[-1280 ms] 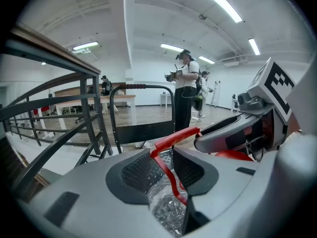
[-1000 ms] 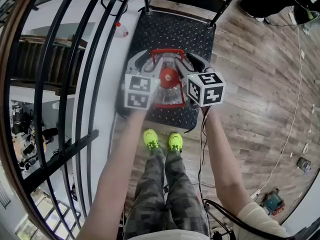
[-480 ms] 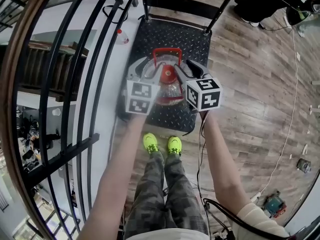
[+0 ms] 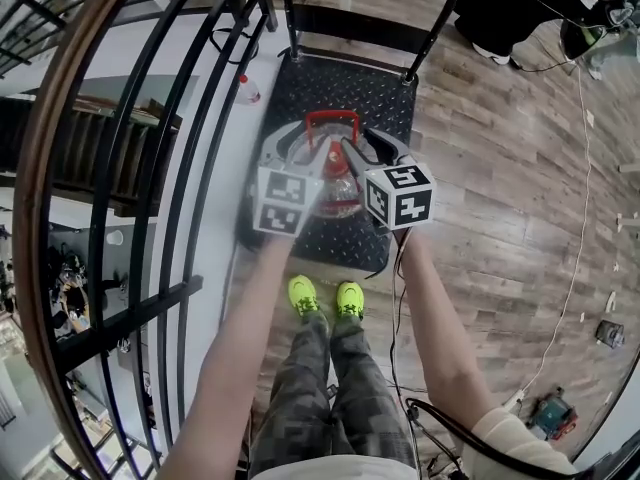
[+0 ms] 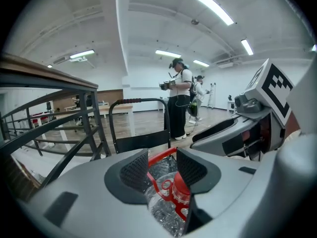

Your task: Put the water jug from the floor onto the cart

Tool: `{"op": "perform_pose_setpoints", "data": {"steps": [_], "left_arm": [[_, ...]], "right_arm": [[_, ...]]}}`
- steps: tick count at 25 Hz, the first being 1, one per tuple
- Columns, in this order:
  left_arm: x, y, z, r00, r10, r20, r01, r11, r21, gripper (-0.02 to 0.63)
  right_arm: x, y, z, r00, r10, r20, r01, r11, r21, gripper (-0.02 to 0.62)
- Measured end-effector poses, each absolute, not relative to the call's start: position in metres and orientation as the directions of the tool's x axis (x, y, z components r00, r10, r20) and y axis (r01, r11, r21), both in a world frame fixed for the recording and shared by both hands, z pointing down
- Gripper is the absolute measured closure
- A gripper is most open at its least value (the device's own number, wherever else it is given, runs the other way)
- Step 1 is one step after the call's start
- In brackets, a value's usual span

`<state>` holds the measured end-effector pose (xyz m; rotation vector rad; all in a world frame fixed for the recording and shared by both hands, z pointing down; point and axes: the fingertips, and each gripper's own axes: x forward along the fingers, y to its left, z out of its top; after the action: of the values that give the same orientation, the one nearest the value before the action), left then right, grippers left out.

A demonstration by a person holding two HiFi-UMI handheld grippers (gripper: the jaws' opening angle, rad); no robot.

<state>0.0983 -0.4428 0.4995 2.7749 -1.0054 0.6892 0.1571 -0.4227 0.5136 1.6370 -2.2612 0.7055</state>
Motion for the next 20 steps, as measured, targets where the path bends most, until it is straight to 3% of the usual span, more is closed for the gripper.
{"op": "perform_pose_setpoints", "data": {"steps": [4, 6, 9, 20], "left_arm": [[0.103, -0.438, 0.495, 0.695, -0.569, 0.439, -0.62, -0.784, -0.034, 0.473], [0.106, -0.435, 0.494, 0.707, -0.562, 0.429, -0.61, -0.792, -0.03, 0.569], [0.112, -0.431, 0.494, 0.724, -0.546, 0.422, -0.595, -0.803, -0.018, 0.594], [0.113, -0.428, 0.481, 0.766, -0.534, 0.358, -0.596, -0.799, 0.083, 0.595]], "right_arm": [[0.155, -0.421, 0.504, -0.347, -0.822, 0.452, -0.935, 0.262, -0.241, 0.426], [0.156, -0.421, 0.5, -0.343, -0.83, 0.44, -0.936, 0.265, -0.231, 0.482], [0.16, -0.421, 0.496, -0.329, -0.843, 0.426, -0.942, 0.26, -0.213, 0.535], [0.149, -0.419, 0.482, -0.341, -0.858, 0.383, -0.939, 0.297, -0.172, 0.56]]}}
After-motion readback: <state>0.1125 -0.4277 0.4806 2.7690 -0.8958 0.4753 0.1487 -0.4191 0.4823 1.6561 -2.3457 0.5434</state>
